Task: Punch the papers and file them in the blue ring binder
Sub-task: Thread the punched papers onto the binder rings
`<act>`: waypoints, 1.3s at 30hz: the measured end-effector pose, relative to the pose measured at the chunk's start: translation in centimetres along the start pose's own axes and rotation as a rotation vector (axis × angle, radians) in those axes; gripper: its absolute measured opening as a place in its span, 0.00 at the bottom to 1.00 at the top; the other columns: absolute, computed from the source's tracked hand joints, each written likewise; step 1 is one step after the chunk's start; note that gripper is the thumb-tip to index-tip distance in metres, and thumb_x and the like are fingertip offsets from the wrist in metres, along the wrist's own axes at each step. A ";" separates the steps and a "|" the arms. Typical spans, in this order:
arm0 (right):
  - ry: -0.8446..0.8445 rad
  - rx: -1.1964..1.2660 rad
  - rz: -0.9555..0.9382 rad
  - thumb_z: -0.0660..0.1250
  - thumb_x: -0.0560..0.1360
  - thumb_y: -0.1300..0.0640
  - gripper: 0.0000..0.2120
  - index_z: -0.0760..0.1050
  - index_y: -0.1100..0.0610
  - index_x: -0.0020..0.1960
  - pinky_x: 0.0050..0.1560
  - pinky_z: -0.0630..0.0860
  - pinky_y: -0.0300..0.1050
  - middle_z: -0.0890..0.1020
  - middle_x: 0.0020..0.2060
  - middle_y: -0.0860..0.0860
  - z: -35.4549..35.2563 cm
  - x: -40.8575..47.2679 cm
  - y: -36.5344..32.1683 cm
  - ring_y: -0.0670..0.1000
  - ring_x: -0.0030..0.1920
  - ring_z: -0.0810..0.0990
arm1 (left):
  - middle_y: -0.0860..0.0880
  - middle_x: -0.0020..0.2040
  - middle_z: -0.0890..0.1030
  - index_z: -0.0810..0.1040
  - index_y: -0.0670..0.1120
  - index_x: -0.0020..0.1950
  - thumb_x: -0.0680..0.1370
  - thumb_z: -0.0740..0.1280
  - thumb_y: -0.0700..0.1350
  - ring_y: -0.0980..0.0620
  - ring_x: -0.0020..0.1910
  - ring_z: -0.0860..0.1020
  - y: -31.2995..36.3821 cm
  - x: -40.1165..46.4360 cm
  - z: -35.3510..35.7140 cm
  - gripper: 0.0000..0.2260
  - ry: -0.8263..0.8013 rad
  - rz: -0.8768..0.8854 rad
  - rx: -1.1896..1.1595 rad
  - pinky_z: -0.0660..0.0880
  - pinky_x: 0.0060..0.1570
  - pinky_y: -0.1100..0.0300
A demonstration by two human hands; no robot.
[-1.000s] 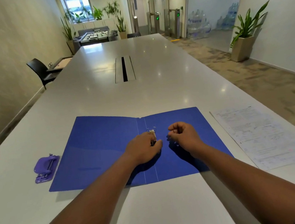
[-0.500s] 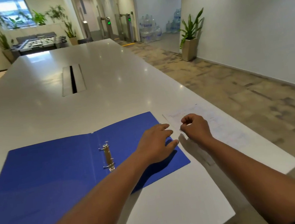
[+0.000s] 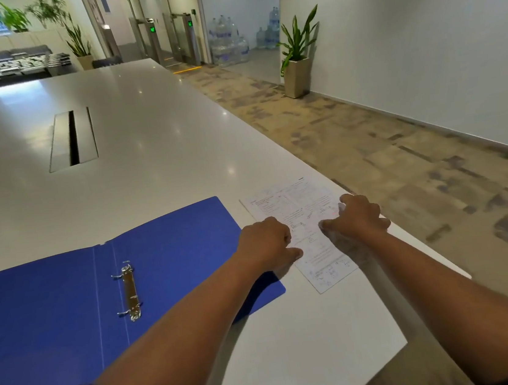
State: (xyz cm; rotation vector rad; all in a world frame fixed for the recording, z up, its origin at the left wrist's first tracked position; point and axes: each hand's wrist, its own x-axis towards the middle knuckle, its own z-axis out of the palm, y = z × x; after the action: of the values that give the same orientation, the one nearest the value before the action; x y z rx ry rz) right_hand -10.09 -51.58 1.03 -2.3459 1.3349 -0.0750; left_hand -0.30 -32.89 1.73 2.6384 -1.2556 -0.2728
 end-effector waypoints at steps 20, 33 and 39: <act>-0.087 0.134 0.005 0.82 0.60 0.38 0.34 0.76 0.59 0.54 0.45 0.79 0.49 0.84 0.47 0.53 -2.2 3.4 1.2 0.58 0.47 0.83 | 0.56 0.51 0.77 0.79 0.53 0.52 0.71 0.75 0.63 0.52 0.48 0.77 -0.4 0.3 1.3 0.17 0.028 -0.053 -0.146 0.73 0.42 0.55; -0.081 0.094 0.034 0.82 0.61 0.39 0.30 0.76 0.59 0.50 0.35 0.80 0.46 0.85 0.40 0.52 -2.5 2.2 0.7 0.53 0.38 0.83 | 0.56 0.53 0.76 0.79 0.53 0.53 0.72 0.74 0.63 0.52 0.50 0.76 -0.3 0.2 1.4 0.18 0.039 -0.049 -0.149 0.71 0.42 0.55; -0.117 0.144 0.032 0.80 0.61 0.42 0.29 0.79 0.57 0.54 0.37 0.81 0.46 0.86 0.42 0.52 -2.7 1.1 0.5 0.54 0.39 0.85 | 0.56 0.54 0.75 0.79 0.53 0.54 0.72 0.74 0.63 0.52 0.51 0.76 -0.3 0.2 1.4 0.18 0.035 -0.050 -0.143 0.71 0.42 0.55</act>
State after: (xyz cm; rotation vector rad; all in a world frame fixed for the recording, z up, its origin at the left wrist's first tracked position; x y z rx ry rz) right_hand -10.60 -53.69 3.09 -2.1745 1.2669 -0.0224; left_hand -0.33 -33.03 0.29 2.5441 -1.1160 -0.3106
